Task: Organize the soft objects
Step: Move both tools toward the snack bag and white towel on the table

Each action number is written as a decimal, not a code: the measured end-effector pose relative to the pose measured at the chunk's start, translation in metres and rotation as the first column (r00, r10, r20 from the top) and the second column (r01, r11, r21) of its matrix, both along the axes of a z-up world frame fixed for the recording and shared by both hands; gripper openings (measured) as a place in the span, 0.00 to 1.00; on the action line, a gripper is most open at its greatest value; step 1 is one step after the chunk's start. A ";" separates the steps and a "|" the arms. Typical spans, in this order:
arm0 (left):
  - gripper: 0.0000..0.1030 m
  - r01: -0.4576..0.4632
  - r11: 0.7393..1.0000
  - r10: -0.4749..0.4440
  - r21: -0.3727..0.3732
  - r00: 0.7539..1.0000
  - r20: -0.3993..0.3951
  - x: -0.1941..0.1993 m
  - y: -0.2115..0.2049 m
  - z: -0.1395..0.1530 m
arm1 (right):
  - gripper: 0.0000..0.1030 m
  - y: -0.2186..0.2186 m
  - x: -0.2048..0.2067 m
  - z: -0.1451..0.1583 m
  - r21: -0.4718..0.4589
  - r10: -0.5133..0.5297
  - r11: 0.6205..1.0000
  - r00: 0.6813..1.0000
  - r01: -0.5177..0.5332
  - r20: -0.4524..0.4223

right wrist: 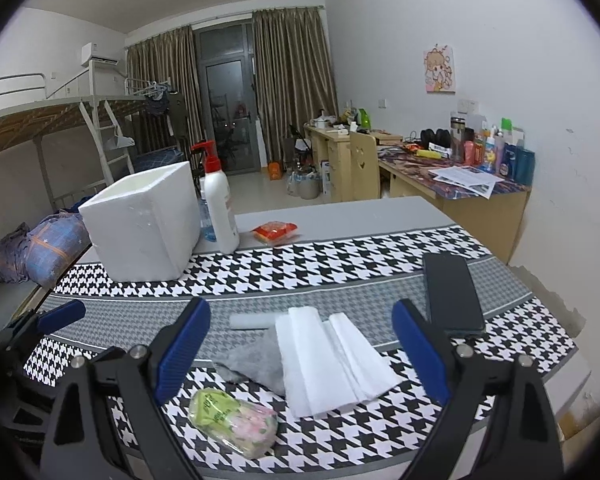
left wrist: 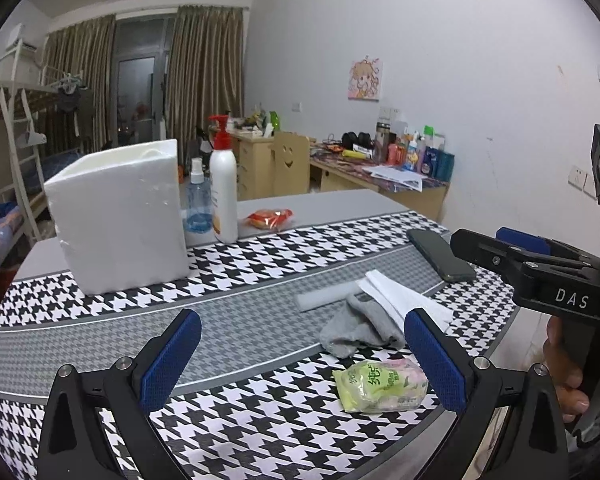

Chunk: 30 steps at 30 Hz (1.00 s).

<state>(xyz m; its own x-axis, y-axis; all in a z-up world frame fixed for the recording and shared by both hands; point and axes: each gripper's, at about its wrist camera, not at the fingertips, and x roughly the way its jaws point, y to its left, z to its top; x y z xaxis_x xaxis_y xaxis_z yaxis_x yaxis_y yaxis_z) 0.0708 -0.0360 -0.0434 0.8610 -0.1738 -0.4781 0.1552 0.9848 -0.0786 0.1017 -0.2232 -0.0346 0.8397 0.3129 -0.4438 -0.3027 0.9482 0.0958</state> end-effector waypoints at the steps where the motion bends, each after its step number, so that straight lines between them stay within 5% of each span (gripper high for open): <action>1: 0.99 0.005 1.000 -0.005 0.002 1.000 -0.005 0.001 -0.001 -0.001 | 0.92 -0.001 0.000 -0.001 -0.001 -0.001 1.000 1.000 0.001 -0.003; 30: 0.99 0.082 0.996 -0.078 0.023 0.984 -0.162 0.031 -0.023 -0.043 | 0.92 -0.014 0.019 -0.034 -0.035 -0.039 0.999 0.996 0.036 -0.086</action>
<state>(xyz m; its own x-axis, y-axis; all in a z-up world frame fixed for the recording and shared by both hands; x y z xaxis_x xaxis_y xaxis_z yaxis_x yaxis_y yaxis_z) 0.1021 -0.0591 -0.0866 0.7566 -0.2228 -0.6148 0.2213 0.9719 -0.0799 0.1205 -0.2368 -0.0687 0.8084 0.2661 -0.5251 -0.2593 0.9618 0.0882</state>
